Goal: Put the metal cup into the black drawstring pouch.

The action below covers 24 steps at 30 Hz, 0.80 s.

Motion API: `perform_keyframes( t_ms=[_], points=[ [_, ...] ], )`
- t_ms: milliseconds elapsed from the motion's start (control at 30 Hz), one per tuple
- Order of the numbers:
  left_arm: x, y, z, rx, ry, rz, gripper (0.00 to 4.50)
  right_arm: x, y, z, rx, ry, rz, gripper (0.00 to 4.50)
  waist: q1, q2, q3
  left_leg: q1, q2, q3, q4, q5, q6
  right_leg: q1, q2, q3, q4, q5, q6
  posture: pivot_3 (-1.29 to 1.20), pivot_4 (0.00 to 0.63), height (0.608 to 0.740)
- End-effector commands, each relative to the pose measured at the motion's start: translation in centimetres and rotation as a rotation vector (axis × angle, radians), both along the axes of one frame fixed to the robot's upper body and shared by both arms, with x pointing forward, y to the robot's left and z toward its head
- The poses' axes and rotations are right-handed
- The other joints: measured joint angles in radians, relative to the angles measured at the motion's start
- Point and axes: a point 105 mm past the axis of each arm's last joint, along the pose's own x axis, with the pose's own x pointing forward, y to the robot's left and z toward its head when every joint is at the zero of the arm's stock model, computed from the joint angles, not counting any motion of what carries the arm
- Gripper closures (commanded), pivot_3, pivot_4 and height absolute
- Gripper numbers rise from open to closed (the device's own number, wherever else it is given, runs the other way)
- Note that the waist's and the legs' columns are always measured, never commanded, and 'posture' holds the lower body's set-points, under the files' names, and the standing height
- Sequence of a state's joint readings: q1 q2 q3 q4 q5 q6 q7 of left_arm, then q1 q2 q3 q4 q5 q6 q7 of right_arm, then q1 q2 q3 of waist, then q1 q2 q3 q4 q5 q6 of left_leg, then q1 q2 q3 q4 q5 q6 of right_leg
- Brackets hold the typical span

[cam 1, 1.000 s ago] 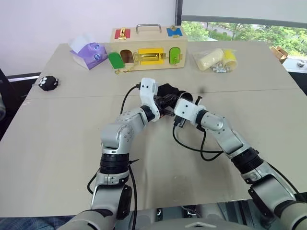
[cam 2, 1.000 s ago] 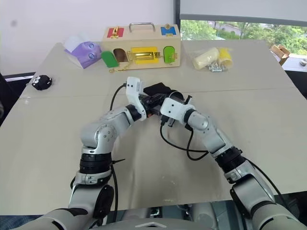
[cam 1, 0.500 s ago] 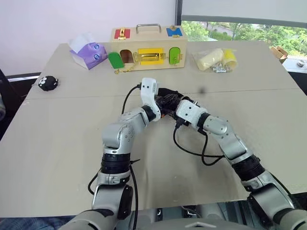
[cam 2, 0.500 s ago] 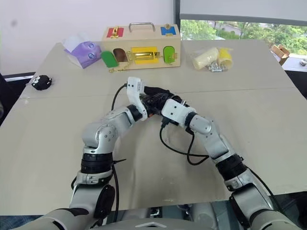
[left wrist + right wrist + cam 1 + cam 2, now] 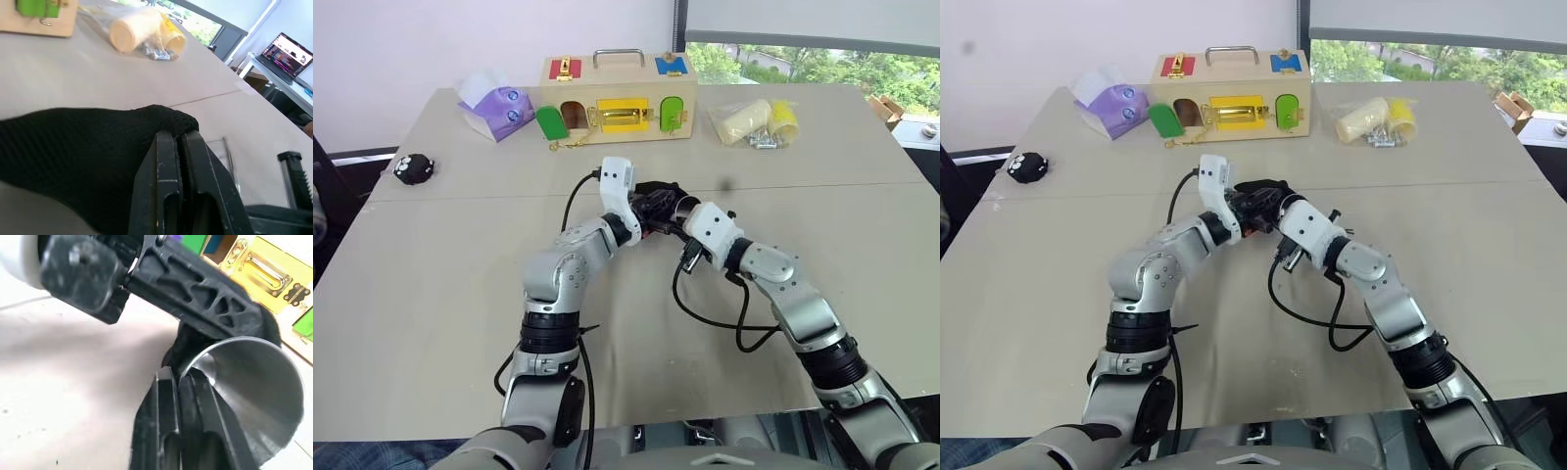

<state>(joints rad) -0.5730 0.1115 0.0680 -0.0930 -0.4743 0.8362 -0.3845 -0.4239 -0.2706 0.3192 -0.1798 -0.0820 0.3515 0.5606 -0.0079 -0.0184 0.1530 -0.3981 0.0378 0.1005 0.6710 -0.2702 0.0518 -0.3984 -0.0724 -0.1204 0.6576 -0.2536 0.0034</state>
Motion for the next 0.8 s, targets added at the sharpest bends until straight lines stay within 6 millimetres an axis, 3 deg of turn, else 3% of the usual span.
perform_keyframes(
  t_ms=[33, 233, 533, 800],
  points=[
    [-0.3, -0.7, 1.0, -0.012, -0.041, -0.030, 4.50, 0.0, 0.1, 1.5, 0.017, -0.045, -0.005, 4.45, 0.000, 0.000, 0.000, 0.000, 0.000, 0.000, 0.000, 0.000, 0.000, 0.000, 0.000, 0.000, 0.000, 0.000, 0.000, 0.00, 0.150, 0.740],
    [-0.5, -1.1, 1.2, -0.016, -0.042, -0.049, 4.50, 1.4, 0.0, 0.2, -0.074, -0.053, -0.043, 4.45, -0.001, 0.000, 0.000, 0.000, 0.000, 0.000, 0.000, 0.000, 0.000, 0.000, 0.000, 0.000, 0.000, 0.000, 0.000, 0.00, 0.150, 0.740],
    [-0.4, -1.4, 1.7, -0.022, -0.052, -0.058, 4.50, 3.0, 1.4, -2.1, -0.321, -0.201, 0.022, 4.45, -0.003, 0.000, 0.000, 0.000, 0.000, 0.000, 0.000, 0.000, 0.000, 0.000, 0.000, 0.000, 0.000, 0.000, 0.000, 0.00, 0.150, 0.740],
    [-0.5, -1.7, 2.3, -0.030, -0.070, -0.064, 4.50, 4.2, 1.2, -3.9, -0.478, -0.275, 0.081, 4.45, -0.004, 0.000, 0.000, 0.001, 0.000, 0.000, 0.000, 0.001, -0.001, 0.000, 0.000, 0.000, 0.000, 0.000, 0.000, 0.00, 0.150, 0.740]
  ],
)
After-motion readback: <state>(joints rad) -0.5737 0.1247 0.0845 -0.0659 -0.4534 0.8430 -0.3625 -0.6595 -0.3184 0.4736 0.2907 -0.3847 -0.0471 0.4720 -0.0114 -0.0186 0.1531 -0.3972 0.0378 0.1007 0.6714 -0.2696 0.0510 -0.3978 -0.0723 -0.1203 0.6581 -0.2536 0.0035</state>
